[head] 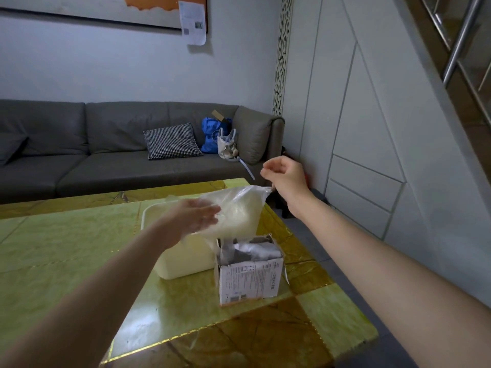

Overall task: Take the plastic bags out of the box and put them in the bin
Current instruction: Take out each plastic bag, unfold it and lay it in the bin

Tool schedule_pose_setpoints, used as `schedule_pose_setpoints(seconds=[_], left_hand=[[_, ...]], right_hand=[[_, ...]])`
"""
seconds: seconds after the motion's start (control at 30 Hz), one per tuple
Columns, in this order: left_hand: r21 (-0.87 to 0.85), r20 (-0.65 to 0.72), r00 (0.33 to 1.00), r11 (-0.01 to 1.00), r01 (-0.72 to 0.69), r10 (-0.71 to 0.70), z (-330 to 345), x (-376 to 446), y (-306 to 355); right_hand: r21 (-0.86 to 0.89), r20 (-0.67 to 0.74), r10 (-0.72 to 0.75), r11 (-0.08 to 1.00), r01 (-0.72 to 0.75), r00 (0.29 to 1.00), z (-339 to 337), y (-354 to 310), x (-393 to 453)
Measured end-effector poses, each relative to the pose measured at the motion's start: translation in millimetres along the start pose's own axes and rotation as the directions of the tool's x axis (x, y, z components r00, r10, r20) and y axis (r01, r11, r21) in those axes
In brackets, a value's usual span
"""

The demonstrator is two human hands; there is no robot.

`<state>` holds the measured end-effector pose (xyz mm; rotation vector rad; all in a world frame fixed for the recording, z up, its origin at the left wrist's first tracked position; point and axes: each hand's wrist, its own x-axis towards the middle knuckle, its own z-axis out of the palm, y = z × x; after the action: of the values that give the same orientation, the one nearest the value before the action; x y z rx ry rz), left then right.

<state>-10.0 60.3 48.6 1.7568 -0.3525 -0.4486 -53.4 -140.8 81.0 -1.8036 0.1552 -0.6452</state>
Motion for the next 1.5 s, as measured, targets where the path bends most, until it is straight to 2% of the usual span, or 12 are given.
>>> schedule_pose_setpoints(seconds=[0.07, 0.17, 0.27, 0.5, 0.73, 0.93, 1.03, 1.1, 1.17, 1.23, 1.4, 1.5], left_hand=[[0.057, 0.081, 0.997, 0.998, -0.01, 0.006, -1, -3, 8], [0.158, 0.163, 0.986, 0.986, -0.047, 0.02, -1, -8, 19], [0.206, 0.176, 0.982, 0.973, -0.106, 0.07, -3, -7, 27], [0.107, -0.171, 0.98, 0.99, -0.087, 0.105, 8, -2, 12], [0.039, -0.271, 0.958, 0.995, -0.09, 0.097, -40, 15, 9], [0.458, -0.671, 0.686, 0.885, 0.083, 0.283, -115, 40, -4], [0.667, -0.538, 0.684, 0.745, -0.011, 0.492, -106, 50, -4], [0.833, -0.268, 0.774, 0.541, -0.113, 0.574, -93, 61, -12], [0.917, 0.004, 0.912, 0.363, -0.167, 0.411, -74, 69, -24], [0.962, 0.091, 0.988, 0.244, -0.12, 0.127, -56, 74, -36], [0.988, 0.08, 0.987, 0.139, -0.061, -0.136, -46, 93, -55], [0.987, 0.087, 0.986, 0.146, -0.067, -0.14, -51, 102, -60]], right_hand=[[-0.105, 0.191, 0.176, 0.982, -0.158, 0.966, -2, 1, 0], [-0.265, 0.459, 0.471, 0.882, -0.389, 0.753, -1, 7, -5], [-0.227, 0.558, 0.525, 0.841, -0.49, 0.643, 2, 13, -13], [0.354, 0.203, 0.291, 0.868, -0.347, 0.935, 12, 5, -2], [0.154, 0.138, 0.064, 0.984, -0.085, 0.988, 26, -10, 16], [-0.044, 0.173, 0.099, 0.995, -0.093, 0.98, 69, 12, 31], [-0.194, 0.251, 0.145, 0.976, -0.098, 0.957, 91, 36, 31], [-0.302, 0.289, 0.168, 0.95, -0.077, 0.943, 103, 53, 33], [-0.42, 0.336, 0.165, 0.907, -0.009, 0.927, 109, 65, 34], [-0.56, 0.39, 0.179, 0.824, 0.078, 0.903, 111, 73, 35], [-0.833, 0.436, 0.328, 0.5, 0.237, 0.838, 106, 75, 42], [-0.866, 0.453, 0.199, 0.33, 0.376, 0.869, 105, 61, 46]])
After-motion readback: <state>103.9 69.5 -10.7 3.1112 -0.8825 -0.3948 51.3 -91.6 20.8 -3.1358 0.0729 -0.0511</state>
